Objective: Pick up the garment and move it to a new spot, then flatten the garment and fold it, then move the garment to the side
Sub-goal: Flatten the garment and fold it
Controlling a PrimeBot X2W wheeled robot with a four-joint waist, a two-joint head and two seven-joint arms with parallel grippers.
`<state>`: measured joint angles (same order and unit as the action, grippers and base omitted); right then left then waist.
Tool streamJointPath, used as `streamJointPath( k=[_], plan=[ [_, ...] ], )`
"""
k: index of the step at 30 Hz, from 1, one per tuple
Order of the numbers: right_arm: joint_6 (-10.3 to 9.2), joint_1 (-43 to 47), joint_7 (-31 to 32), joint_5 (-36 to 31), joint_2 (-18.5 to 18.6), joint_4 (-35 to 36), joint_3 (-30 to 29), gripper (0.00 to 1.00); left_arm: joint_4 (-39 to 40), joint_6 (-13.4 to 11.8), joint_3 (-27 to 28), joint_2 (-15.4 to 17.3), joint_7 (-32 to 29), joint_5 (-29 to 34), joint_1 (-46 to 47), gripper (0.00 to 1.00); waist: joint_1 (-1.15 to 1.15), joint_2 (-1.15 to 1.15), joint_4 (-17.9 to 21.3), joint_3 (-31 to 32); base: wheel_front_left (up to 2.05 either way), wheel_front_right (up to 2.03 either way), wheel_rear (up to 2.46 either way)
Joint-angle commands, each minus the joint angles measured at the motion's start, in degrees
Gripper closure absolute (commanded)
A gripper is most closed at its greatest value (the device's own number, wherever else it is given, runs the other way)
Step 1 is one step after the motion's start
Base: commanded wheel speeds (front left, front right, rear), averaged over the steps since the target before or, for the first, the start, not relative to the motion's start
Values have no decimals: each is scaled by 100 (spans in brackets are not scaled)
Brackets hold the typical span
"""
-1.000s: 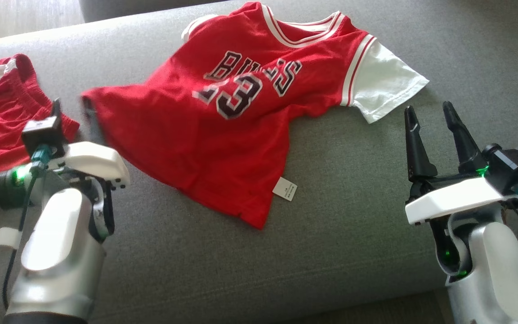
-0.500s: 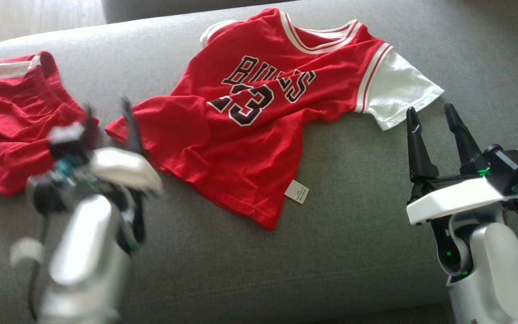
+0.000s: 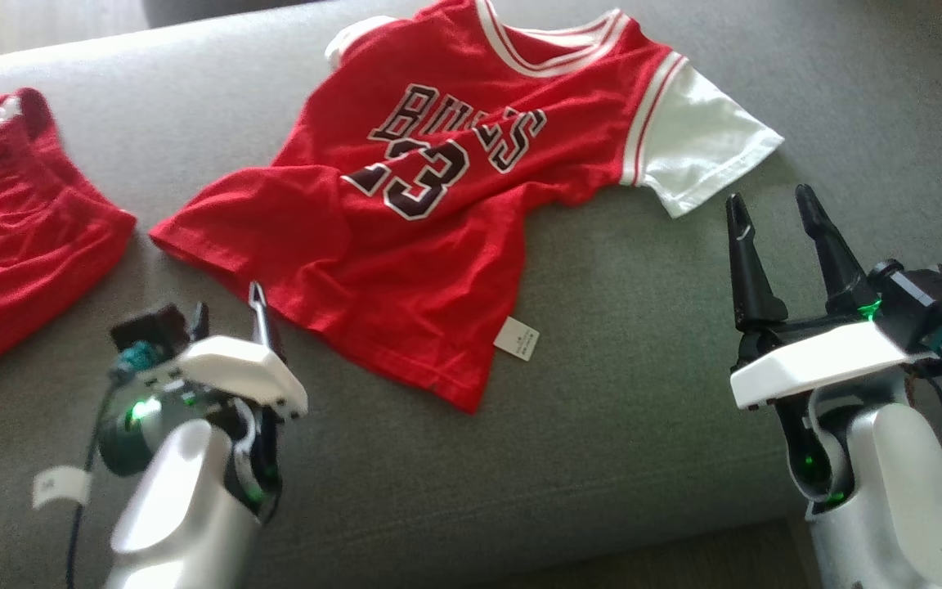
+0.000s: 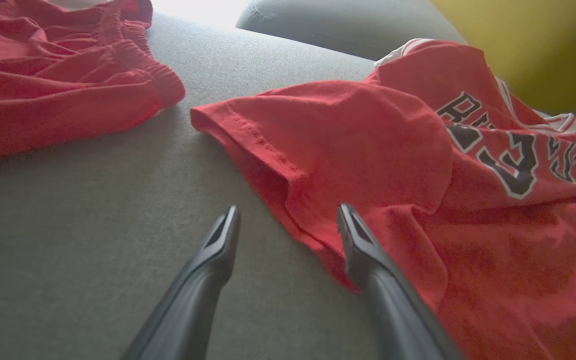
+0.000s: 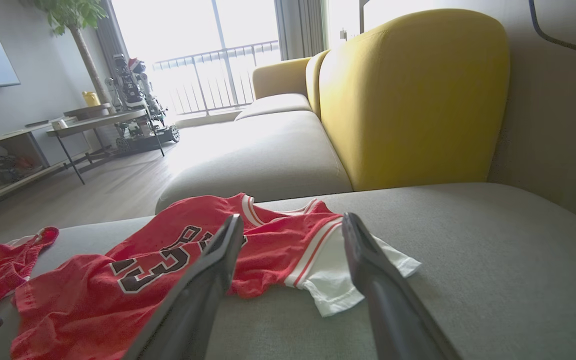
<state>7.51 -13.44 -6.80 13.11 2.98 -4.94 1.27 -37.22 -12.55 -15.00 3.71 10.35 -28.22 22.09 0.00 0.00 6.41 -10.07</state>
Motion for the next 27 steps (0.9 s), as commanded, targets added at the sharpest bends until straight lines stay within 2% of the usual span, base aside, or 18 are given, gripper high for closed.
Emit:
streamJointPath(
  k=[1,13,16,17,18,21,27],
  plan=[
    [-2,-138,-20,41,-10,226,142,0,85,19,279,75,17,-119,383,0,0,0,136,-137,0,0,0],
    [-2,-240,-198,131,-11,134,201,0,-1159,-76,385,332,-170,-158,1212,0,0,0,419,-493,0,0,0],
    [-2,-259,-235,153,-11,90,235,0,-1440,37,299,382,-259,-126,1364,0,0,0,452,-529,0,0,0],
    [-2,-265,-246,159,-11,76,248,0,-1500,100,260,400,-251,-106,1413,53,0,0,462,-535,0,0,0],
    [-2,-271,-256,164,-11,64,262,0,-1540,175,207,428,-229,-70,1469,100,0,0,475,-543,0,0,0],
    [-2,-293,-276,179,-11,40,287,0,-1592,244,78,608,-62,108,1702,100,0,0,508,-566,0,0,0],
    [-2,-370,-326,242,-11,7,319,0,-1441,293,-513,1306,56,955,2708,100,0,0,615,-666,0,0,0]
  ],
)
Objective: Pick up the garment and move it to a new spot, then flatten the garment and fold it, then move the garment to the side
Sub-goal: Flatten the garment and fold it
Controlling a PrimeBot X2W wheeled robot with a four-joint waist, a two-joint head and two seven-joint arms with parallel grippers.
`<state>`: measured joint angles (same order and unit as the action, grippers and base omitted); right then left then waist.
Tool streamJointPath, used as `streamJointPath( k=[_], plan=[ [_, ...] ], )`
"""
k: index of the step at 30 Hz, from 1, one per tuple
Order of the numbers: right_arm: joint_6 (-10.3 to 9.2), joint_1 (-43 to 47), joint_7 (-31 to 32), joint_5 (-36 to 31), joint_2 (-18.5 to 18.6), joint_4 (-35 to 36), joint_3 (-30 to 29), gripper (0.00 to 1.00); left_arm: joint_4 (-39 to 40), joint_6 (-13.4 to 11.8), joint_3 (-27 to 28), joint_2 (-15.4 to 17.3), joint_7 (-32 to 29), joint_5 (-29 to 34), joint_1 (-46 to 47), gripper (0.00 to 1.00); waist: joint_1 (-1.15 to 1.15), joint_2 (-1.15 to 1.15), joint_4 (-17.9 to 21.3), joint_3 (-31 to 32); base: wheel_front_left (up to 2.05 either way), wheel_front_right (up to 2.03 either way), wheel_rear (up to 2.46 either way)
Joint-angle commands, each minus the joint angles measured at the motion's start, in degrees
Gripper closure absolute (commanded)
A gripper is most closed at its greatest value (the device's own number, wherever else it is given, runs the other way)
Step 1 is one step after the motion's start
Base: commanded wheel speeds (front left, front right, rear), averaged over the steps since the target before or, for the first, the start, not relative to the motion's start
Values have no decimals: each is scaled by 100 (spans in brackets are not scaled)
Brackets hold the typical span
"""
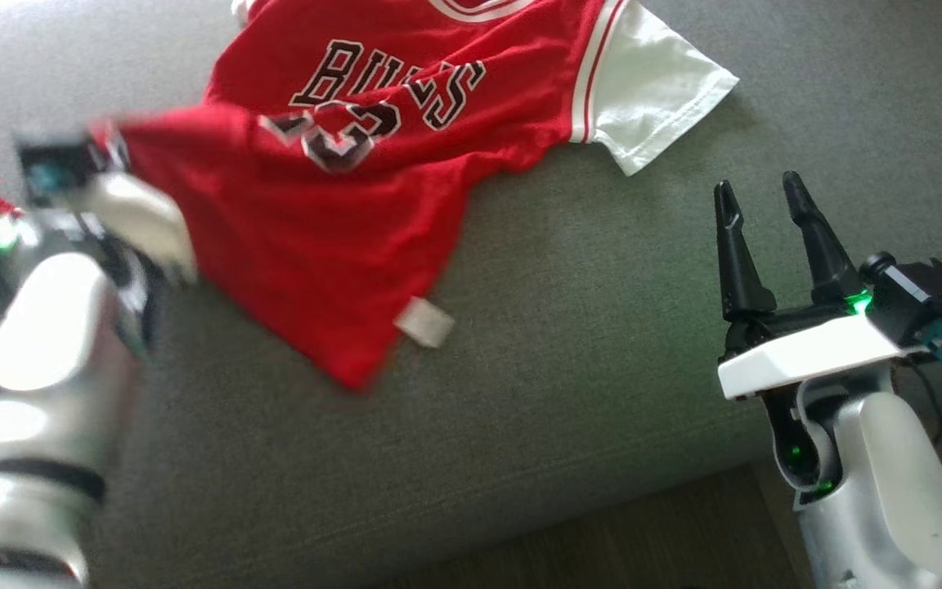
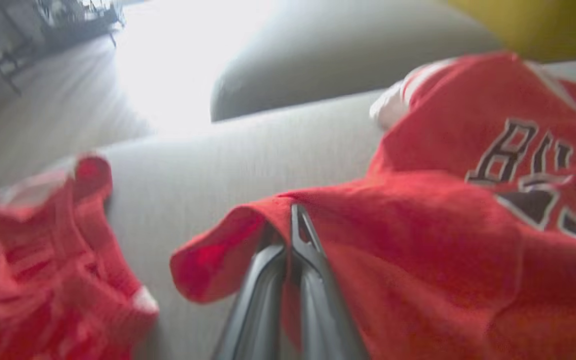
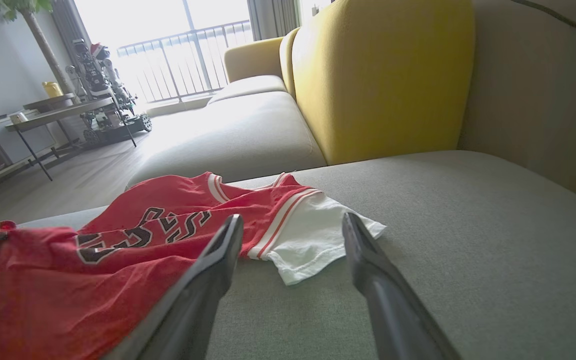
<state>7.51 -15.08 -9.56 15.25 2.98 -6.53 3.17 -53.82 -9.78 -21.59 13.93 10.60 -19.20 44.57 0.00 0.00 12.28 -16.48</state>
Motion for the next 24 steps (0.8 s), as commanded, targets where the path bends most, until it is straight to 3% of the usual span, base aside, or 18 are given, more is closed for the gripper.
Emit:
streamJointPath(
  k=[1,7,11,12,13,17,19,24],
  plan=[
    [-2,-220,-66,43,-11,151,135,0,255,36,95,379,-1,137,677,100,0,0,51,-42,0,0,0],
    [-2,-312,-163,158,-11,45,249,0,287,129,-115,742,-208,481,1666,100,0,0,204,-128,0,0,0],
    [-2,-425,-244,260,-11,-57,385,0,-95,133,-132,866,-565,506,2055,100,0,0,325,-193,0,0,0],
    [-2,-457,-265,284,-11,-85,406,0,-246,149,-172,879,-697,525,2077,43,0,0,347,-198,0,0,0],
    [-2,-486,-285,303,-11,-117,424,0,-390,191,-201,868,-820,518,2071,0,0,0,366,-193,0,0,0],
    [-2,-562,-345,343,-11,-217,434,0,-671,228,-230,806,-770,466,1980,0,0,0,367,-150,0,0,0],
    [-2,-568,-361,321,-11,-247,427,0,-741,173,-495,857,-693,739,1947,0,0,0,324,-113,0,0,0],
    [-2,-512,-350,177,-11,-253,262,0,-486,118,-693,739,-260,871,1838,0,0,0,57,44,0,0,0]
  ],
)
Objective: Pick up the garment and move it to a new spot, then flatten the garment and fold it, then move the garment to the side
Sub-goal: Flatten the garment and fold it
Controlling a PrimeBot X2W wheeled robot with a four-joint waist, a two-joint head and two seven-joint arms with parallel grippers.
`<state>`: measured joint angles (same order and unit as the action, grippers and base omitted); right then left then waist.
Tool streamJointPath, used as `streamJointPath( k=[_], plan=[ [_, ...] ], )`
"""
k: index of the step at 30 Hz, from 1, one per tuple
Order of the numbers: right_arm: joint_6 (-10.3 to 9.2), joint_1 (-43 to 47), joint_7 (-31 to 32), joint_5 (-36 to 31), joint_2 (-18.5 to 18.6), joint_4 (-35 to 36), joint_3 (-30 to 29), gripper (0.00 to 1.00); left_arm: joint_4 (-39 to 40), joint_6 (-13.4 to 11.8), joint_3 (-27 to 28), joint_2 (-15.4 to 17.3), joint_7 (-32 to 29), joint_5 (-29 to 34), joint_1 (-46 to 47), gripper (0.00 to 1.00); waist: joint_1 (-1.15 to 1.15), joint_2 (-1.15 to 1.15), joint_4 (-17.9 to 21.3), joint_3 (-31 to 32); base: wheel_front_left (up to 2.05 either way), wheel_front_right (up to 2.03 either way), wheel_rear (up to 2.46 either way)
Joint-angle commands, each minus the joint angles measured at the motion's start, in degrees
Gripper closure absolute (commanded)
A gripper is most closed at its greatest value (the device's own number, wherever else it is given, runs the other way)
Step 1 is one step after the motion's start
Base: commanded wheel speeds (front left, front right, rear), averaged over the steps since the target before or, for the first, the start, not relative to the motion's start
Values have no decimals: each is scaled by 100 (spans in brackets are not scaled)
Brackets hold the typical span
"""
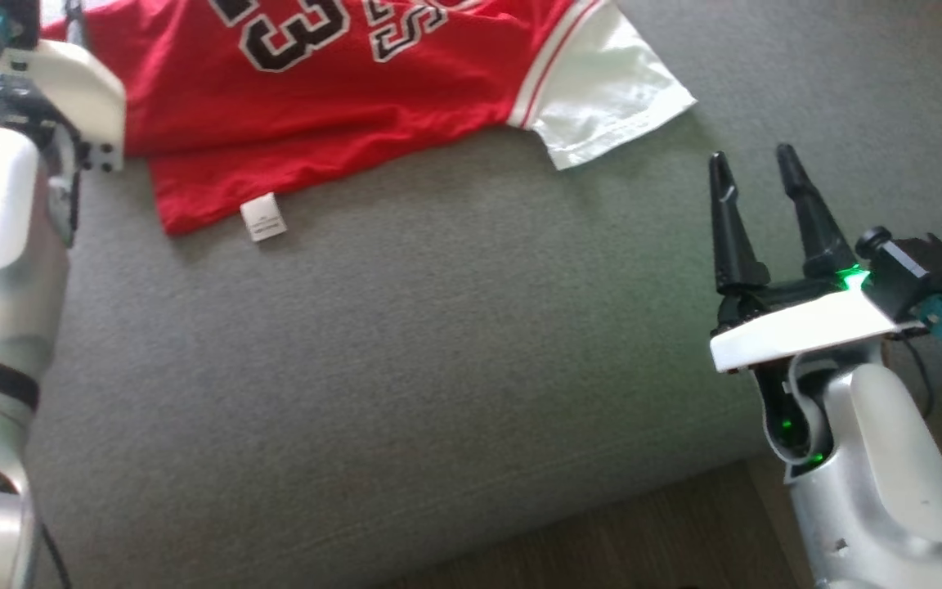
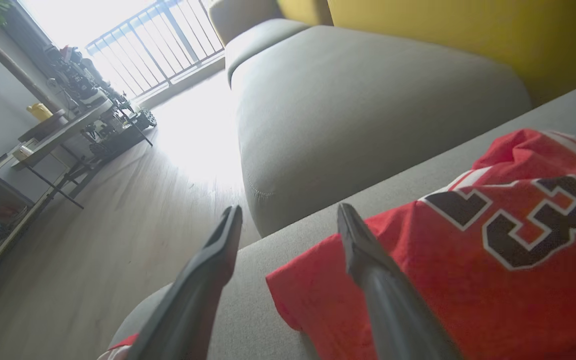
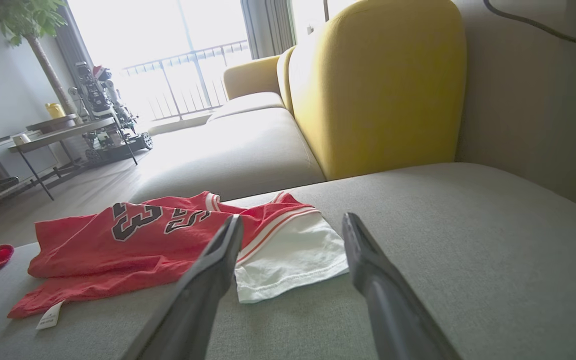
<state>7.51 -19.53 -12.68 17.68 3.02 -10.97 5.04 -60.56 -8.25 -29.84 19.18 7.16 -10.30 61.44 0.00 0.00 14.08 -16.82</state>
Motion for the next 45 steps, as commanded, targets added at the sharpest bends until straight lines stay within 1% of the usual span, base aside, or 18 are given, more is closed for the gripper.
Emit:
streamJointPath(
  k=[1,4,7,9,10,14,18,22,23,26,31,34,36,41,44,45],
  plan=[
    [-2,-47,-32,-99,-14,196,31,0,275,-42,165,165,183,-80,87,0,0,0,-190,119,0,0,0],
    [-2,26,-15,-177,-14,223,-105,0,637,-86,324,-36,485,-336,-223,0,0,0,-400,268,0,0,0],
    [-2,103,-11,-250,-14,284,-287,0,1122,-148,568,-305,671,-705,-765,0,0,0,-595,432,0,0,0],
    [-2,139,-5,-375,-14,342,-319,0,1556,-289,696,-427,745,-846,-1280,0,0,0,-649,527,0,0,0],
    [-2,154,34,-467,-14,420,-361,0,2033,-364,726,-543,771,-918,-1884,0,0,0,-696,547,0,0,0],
    [-2,159,120,-567,-14,588,-563,0,2972,-626,902,-693,781,-978,-2907,0,0,0,-758,499,0,0,0],
    [-2,137,178,-525,-14,743,-675,0,3397,-752,1035,-756,782,-972,-3436,0,0,0,-708,348,0,0,0],
    [-2,121,190,-455,-14,869,-666,0,3278,-718,1014,-737,783,-913,-3477,0,0,0,-592,138,0,0,0],
    [-2,118,187,-439,-14,889,-650,0,3170,-679,937,-705,767,-848,-3443,0,0,0,-552,86,0,0,0],
    [-2,106,177,-402,-14,920,-627,0,3019,-614,931,-731,765,-888,-3349,0,0,0,-469,-24,0,0,0],
    [-2,94,112,-319,-14,913,-598,0,2637,-646,1071,-721,770,-970,-3044,0,0,0,-289,-214,0,0,0],
    [-2,89,71,-298,-14,866,-548,0,2337,-583,1166,-740,682,-1123,-2874,0,0,0,-200,-287,0,0,0],
    [-2,74,44,-269,-14,827,-546,0,2165,-579,1170,-701,684,-1109,-2741,0,0,0,-153,-315,0,0,0],
    [-2,58,20,-265,-14,713,-569,0,1759,-559,1193,-737,630,-1185,-2522,0,0,0,-85,-364,0,0,0],
    [-2,39,8,-260,-14,659,-595,0,1565,-498,1179,-781,597,-1237,-2442,0,0,0,-71,-368,0,0,0],
    [-2,33,4,-259,-14,643,-612,0,1516,-466,1176,-805,596,-1263,-2427,38,0,0,-76,-365,0,0,0]
  ],
)
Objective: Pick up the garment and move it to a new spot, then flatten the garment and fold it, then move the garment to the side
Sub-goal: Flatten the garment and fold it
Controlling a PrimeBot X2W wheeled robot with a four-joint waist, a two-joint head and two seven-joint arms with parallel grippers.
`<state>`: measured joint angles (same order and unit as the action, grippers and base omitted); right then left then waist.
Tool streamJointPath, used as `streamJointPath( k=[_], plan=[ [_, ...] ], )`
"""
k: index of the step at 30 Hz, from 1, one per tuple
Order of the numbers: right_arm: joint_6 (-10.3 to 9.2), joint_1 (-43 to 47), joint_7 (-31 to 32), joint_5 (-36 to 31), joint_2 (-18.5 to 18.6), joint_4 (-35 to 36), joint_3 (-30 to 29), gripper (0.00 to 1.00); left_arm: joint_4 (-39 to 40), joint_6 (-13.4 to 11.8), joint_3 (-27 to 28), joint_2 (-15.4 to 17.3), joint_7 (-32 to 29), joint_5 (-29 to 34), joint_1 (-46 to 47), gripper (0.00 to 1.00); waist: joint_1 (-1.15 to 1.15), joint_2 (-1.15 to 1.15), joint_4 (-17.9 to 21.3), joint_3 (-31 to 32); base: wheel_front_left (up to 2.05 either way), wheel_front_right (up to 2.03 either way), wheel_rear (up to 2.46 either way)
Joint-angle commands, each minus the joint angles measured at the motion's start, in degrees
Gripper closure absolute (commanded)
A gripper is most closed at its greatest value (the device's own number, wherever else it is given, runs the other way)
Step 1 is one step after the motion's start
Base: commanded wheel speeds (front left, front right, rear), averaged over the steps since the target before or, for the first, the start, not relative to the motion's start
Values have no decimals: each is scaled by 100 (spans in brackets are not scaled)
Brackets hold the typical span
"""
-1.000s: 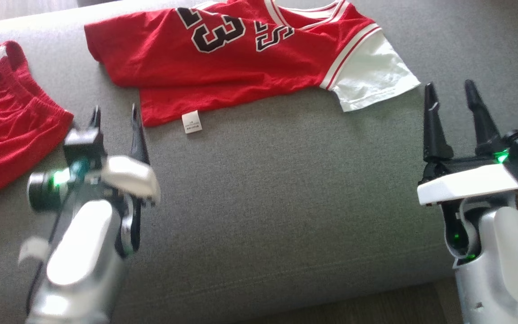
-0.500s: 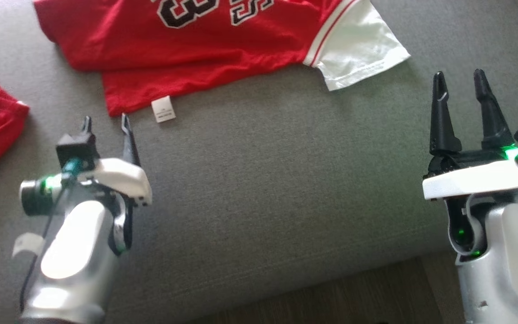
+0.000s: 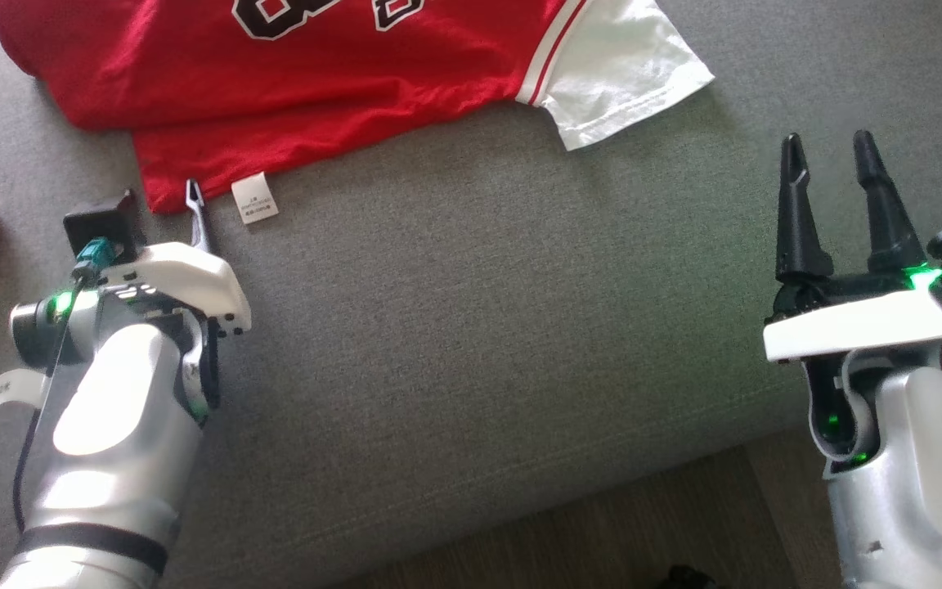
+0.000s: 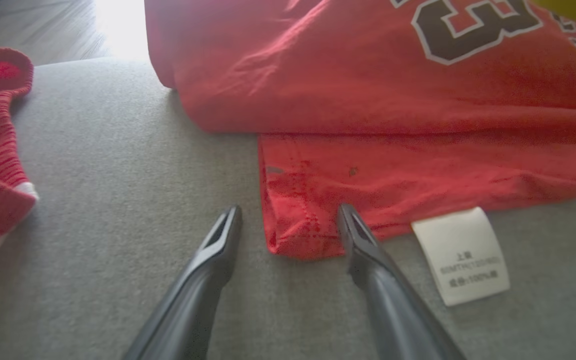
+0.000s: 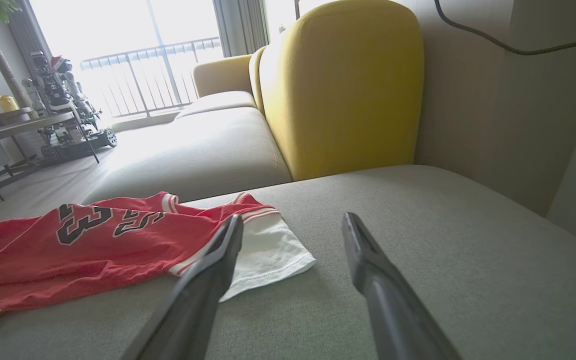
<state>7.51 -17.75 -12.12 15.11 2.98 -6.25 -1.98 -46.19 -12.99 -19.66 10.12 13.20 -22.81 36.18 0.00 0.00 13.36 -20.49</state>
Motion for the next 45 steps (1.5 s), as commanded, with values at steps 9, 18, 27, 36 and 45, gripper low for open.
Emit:
streamJointPath(
  k=[9,18,27,36,45],
  plan=[
    [-2,-345,32,-25,-11,-63,-63,0,200,103,73,-74,136,18,121,100,0,0,-276,71,0,0,0],
    [-2,-1185,177,550,-11,-2053,-601,0,1265,71,-298,-354,177,378,-344,100,0,0,-914,247,0,0,0],
    [-2,-2137,-92,-46,-11,-3658,-994,0,1694,37,-669,-542,172,495,-506,100,0,0,-1364,154,0,0,0],
    [-2,-2841,-259,-1478,-11,-4605,-2299,0,1781,17,-881,-599,115,511,-465,100,0,0,-1534,7,0,0,0],
    [-2,-3258,-285,-2246,-11,-5055,-3187,0,1811,-22,-922,-573,110,489,-402,100,0,0,-1483,-102,0,0,0]
  ],
)
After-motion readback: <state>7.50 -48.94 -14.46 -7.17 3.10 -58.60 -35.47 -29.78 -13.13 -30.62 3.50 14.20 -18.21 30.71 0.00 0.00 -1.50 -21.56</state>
